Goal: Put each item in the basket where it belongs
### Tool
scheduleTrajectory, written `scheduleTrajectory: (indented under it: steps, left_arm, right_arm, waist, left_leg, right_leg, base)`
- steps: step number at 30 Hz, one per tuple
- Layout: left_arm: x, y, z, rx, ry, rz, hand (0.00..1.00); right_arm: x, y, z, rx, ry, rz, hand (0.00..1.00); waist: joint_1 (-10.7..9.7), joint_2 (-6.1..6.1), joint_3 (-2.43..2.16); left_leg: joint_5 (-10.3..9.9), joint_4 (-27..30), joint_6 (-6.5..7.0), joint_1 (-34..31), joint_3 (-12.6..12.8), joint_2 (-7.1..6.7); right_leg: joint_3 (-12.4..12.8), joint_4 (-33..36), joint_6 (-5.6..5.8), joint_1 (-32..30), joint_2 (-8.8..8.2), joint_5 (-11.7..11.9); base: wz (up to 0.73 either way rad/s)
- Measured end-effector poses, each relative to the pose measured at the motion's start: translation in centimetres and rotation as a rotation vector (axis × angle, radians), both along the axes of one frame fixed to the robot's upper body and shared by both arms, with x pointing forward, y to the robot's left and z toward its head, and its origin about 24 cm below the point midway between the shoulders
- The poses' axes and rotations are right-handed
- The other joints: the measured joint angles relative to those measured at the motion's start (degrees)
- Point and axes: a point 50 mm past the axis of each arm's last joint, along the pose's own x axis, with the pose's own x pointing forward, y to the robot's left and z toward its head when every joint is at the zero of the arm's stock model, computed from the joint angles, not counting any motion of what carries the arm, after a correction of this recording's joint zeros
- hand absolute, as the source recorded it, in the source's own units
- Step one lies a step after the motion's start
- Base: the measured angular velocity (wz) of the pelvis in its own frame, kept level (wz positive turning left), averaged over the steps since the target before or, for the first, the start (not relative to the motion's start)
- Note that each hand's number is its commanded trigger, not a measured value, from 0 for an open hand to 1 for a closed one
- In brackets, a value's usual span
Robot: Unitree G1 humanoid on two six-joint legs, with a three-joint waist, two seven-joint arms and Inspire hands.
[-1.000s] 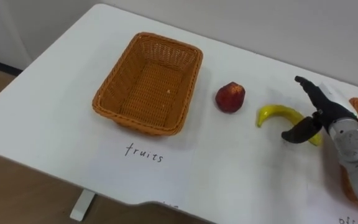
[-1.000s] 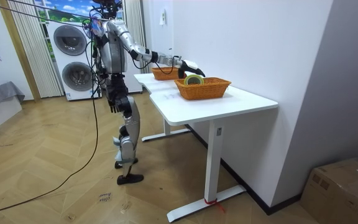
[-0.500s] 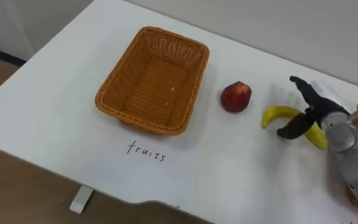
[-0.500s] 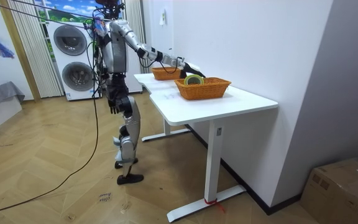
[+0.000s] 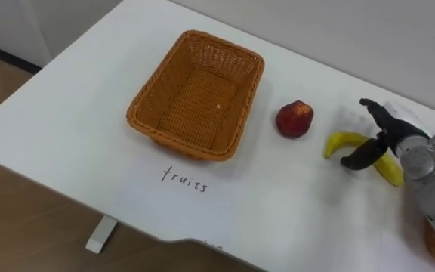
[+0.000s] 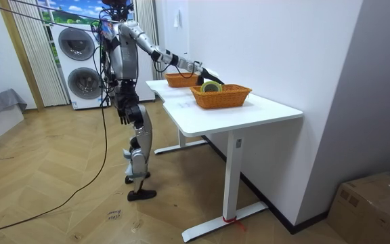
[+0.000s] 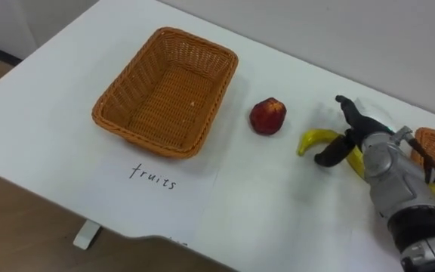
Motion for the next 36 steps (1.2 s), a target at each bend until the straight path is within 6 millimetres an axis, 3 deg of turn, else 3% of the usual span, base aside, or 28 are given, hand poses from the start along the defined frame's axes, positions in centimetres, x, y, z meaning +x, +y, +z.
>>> scheduleTrajectory:
  steps: [15, 16, 17, 18, 19, 23, 27, 36]
  left_arm:
    - [0.4, 0.7, 0.1, -0.037, 0.02, -0.013, 0.0]
    - [0.4, 0.8, 0.1, -0.035, 0.026, -0.012, 0.0]
    - [0.4, 0.8, 0.1, -0.034, 0.029, -0.011, 0.0]
    - [0.3, 1.0, 0.2, -0.031, 0.034, -0.01, 0.0]
    - [0.3, 1.0, 0.2, -0.029, 0.037, -0.01, 0.0]
    - [0.3, 1.0, 0.2, -0.029, 0.039, -0.013, 0.0]
    - [1.1, 1.0, 0.3, -0.025, 0.026, -0.031, 0.0]
    - [1.4, 1.4, 0.5, -0.012, 0.025, -0.048, 0.0]
  right_arm:
    - [-0.2, -0.2, -0.5, 0.065, 0.127, 0.026, 0.0]
    - [-0.3, -0.2, -0.6, 0.083, 0.145, 0.027, 0.1]
    - [-0.3, -0.3, -0.7, 0.089, 0.154, 0.028, 0.5]
    - [-0.4, -0.3, -0.8, 0.101, 0.172, 0.029, 0.56]
    - [-0.5, -0.3, -0.9, 0.111, 0.188, 0.033, 1.0]
    - [-0.5, -0.5, -0.9, 0.104, 0.193, 0.03, 1.0]
    - [-0.8, -1.8, -0.3, 0.023, 0.2, 0.021, 1.0]
    - [-1.0, -1.8, -0.7, -0.026, 0.244, 0.022, 1.0]
  waist:
    - [0.18, -0.27, 0.13]
    - [0.14, -0.26, 0.14]
    - [0.12, -0.26, 0.14]
    - [0.09, -0.26, 0.14]
    - [0.07, -0.25, 0.14]
    - [0.28, -0.2, 0.17]
    - [1.74, -0.16, 0.19]
    - [3.01, -0.13, 0.26]
  left_leg:
    - [0.0, 0.04, 0.0, 0.07, -0.02, 0.03]
    - [0.0, 0.06, 0.0, 0.05, -0.02, 0.04]
    - [0.0, 0.08, 0.0, 0.04, -0.02, 0.04]
    - [0.0, 0.15, 0.0, 0.04, -0.02, 0.05]
    - [0.0, 0.24, 0.0, 0.02, -0.02, 0.06]
    - [0.0, 0.5, 0.0, -0.06, -0.07, 0.1]
    - [0.01, 0.56, -0.05, -0.07, -0.42, 0.14]
    - [0.04, 0.12, -0.18, -0.06, -0.72, 0.19]
  right_leg:
    - [0.36, -0.03, -0.02, -0.02, 0.14, 0.15]
    - [0.36, -0.06, -0.04, -0.03, 0.15, 0.17]
    - [0.36, -0.07, -0.05, -0.03, 0.16, 0.18]
    - [0.36, -0.08, -0.06, 0.0, 0.17, 0.2]
    - [0.36, -0.08, -0.06, 0.02, 0.18, 0.21]
    - [0.38, -0.07, -0.09, 0.04, 0.24, 0.32]
    - [0.24, -0.1, -0.1, 0.14, 0.37, 0.35]
    - [0.0, -0.43, -0.1, 0.15, 0.47, 0.35]
  base:
    - [0.0]
    - [0.0]
    - [0.0]
    - [0.0]
    - [0.0]
    - [0.0]
    - [0.03]
    - [0.01]
